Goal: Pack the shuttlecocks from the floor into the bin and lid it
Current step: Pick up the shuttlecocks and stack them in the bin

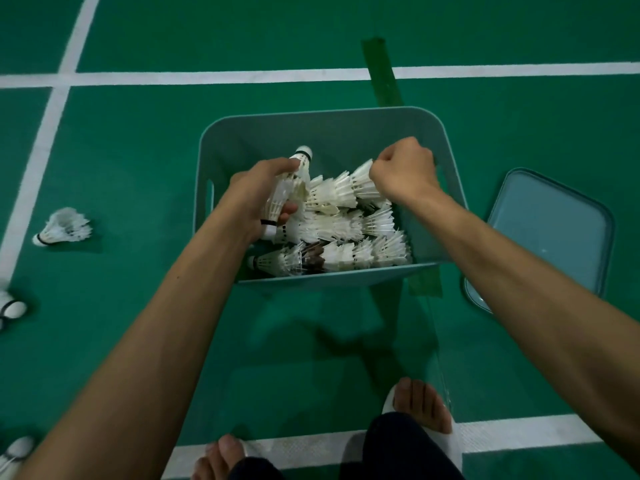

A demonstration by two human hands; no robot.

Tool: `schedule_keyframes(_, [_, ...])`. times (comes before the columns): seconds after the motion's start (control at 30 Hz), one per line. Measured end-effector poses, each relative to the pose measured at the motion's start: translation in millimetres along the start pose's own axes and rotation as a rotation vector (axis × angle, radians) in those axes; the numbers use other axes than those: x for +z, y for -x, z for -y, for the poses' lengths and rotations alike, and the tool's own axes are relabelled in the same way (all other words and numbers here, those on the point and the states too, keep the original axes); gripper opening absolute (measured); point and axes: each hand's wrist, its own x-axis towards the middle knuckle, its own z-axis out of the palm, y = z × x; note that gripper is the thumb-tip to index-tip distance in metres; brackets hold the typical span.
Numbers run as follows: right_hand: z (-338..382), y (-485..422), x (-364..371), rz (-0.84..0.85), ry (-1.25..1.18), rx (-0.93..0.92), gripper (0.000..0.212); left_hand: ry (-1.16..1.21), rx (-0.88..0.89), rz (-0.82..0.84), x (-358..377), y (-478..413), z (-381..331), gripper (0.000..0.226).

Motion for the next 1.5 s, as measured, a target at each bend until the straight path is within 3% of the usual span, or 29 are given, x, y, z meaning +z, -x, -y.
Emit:
schedule_keyframes(0.17, [-4, -12, 19, 0.140, -0.155, 0.204, 0.020, 0.023, -0.005, 0.038, -4, 0, 3, 0.040])
schedule_keyframes(0.33, [-10, -15, 16, 0.187, -0.176, 0.271, 0.022, 0.057, 0.035, 0.060, -10, 8, 5, 0.040])
schedule_keyframes(0.43, [-7, -4, 1, 0.002, 0.054, 0.091, 0.013, 0.012, 0.098, 0.035, -5, 16, 3, 0.042])
schedule_keyframes(0.5, [1, 9, -9, -0.147, -0.051, -0.089, 0.012, -0.043, 0.133, 0.005, 3, 20, 1, 0.044])
schedule_keyframes(0.57, [14, 29, -19, -0.098, -0.237, -0.223, 0.007, -0.055, 0.139, -0.015, 13, 22, 0, 0.045])
schedule_keyframes(0.67, [26, 57, -18, 0.047, -0.251, -0.290, 0.003, 0.125, 0.104, 0.073, 27, 22, 2, 0.040])
schedule_keyframes(0.73, [26, 63, -11, 0.073, -0.358, -0.172, 0.016, 0.223, 0.087, 0.147, 36, 18, 8, 0.046])
schedule_keyframes(0.8, [27, 62, -8, 0.152, -0.643, 0.102, 0.035, 0.240, 0.098, 0.162, 45, 17, 15, 0.049])
schedule_keyframes(0.87, [27, 58, -8, 0.169, -0.840, 0.289, 0.039, 0.213, 0.108, 0.158, 50, 19, 20, 0.047])
schedule_keyframes(1.1, [23, 38, -10, 0.047, -0.961, 0.322, 0.009, -0.068, 0.181, 0.087, 48, 28, 15, 0.030])
schedule_keyframes(1.2, [13, 28, -20, -0.171, -0.670, 0.056, 0.016, -0.195, 0.217, 0.029, 34, 28, 12, 0.022])
schedule_keyframes(1.27, [8, 25, -25, -0.311, -0.239, -0.142, 0.018, -0.411, 0.332, -0.179, 22, 26, 11, 0.017])
schedule_keyframes(1.37, [2, 24, -25, -0.417, 0.214, -0.233, 0.020, -0.802, 0.415, -0.486, 7, 26, 6, 0.024])
schedule_keyframes(1.5, [-2, 24, -20, -0.359, 0.391, -0.220, 0.015, -1.110, 0.242, -0.387, 1, 23, 4, 0.058])
